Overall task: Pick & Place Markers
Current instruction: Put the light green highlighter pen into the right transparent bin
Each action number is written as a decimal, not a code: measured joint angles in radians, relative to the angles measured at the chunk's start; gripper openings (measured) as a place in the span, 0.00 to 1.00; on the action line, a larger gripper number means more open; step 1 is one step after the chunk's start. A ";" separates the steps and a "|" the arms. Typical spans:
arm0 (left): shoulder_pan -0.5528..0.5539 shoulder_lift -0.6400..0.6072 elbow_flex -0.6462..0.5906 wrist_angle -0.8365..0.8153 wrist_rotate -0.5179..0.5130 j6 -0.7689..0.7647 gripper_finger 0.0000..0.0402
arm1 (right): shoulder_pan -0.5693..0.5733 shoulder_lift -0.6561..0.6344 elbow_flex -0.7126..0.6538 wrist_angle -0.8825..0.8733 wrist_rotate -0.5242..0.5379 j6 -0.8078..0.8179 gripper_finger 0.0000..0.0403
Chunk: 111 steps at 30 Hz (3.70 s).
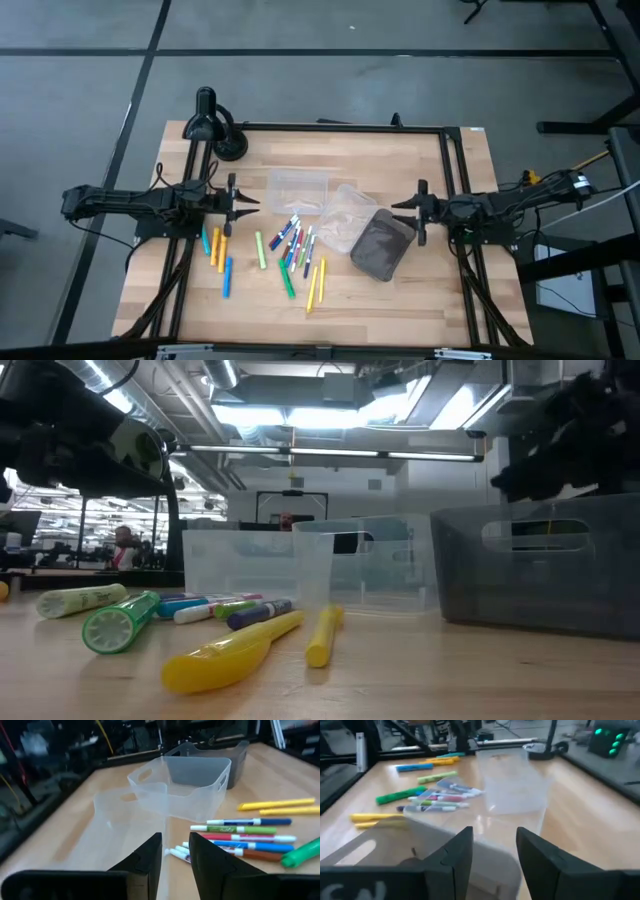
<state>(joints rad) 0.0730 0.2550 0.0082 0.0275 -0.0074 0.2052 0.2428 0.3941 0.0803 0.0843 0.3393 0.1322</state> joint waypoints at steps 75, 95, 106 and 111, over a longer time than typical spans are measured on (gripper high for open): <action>-0.255 0.747 0.621 -0.194 0.100 -0.899 0.35 | -0.005 -0.318 -0.063 -0.045 -0.018 -0.164 0.38; -0.277 1.003 0.621 -0.249 0.351 -1.763 0.37 | -0.005 -0.318 -0.063 -0.045 -0.018 -0.165 0.38; -0.273 1.029 0.621 -0.530 0.348 -1.844 0.37 | -0.005 -0.318 -0.063 -0.045 -0.018 -0.165 0.38; -0.273 1.029 0.621 -0.533 0.218 -1.845 0.37 | -0.005 -0.318 -0.063 -0.045 -0.018 -0.165 0.38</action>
<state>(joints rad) -0.2005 1.2839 0.6292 -0.5053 0.2103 -1.6402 0.2382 0.0757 0.0170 0.0391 0.3214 -0.0327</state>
